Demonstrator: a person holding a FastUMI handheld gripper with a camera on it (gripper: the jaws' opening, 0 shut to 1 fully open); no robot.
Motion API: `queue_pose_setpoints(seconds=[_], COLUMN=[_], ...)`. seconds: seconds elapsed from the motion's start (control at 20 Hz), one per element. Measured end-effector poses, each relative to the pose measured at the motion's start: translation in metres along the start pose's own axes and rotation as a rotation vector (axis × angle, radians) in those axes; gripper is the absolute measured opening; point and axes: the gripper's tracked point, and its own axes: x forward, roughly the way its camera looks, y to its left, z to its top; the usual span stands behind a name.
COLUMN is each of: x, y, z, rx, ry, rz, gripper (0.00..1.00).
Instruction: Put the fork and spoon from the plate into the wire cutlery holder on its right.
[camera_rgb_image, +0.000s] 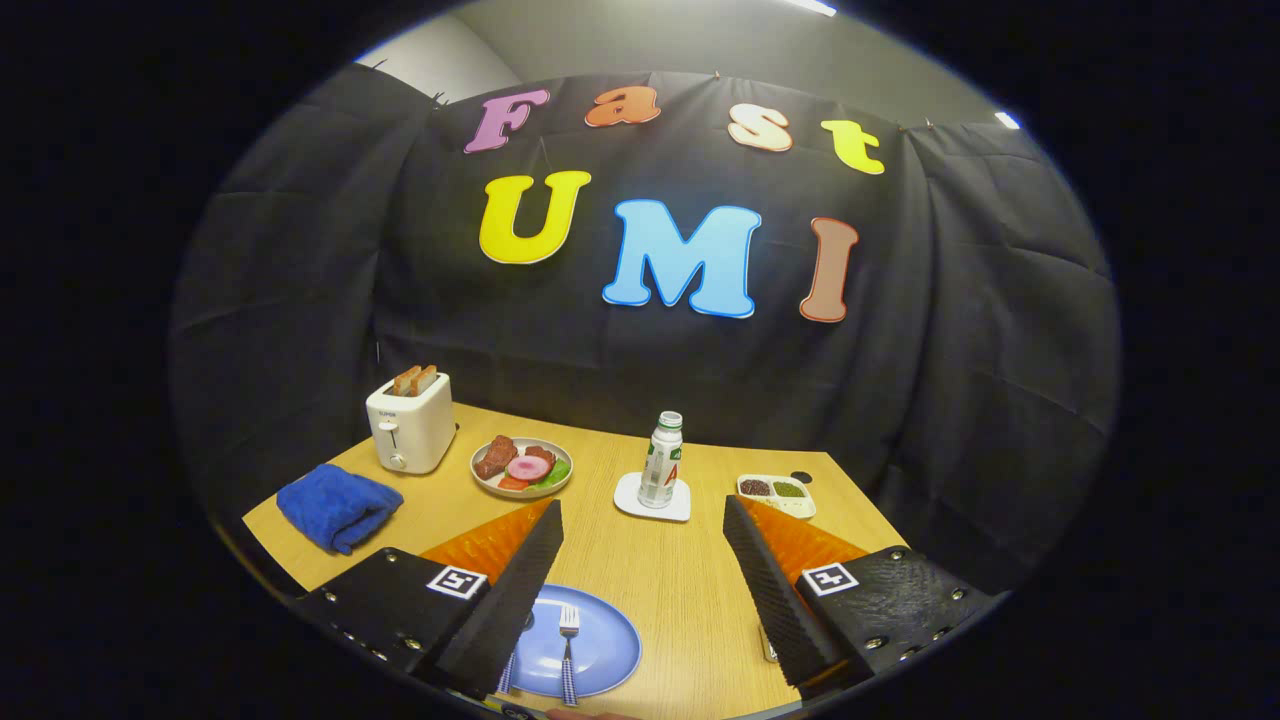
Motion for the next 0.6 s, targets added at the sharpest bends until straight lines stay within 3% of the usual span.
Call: queue_pose_setpoints(seconds=[0.6], x=[0.009], y=[0.031], z=[-0.113], rx=[-0.088], ry=[0.347], rz=[0.107], gripper=[0.99])
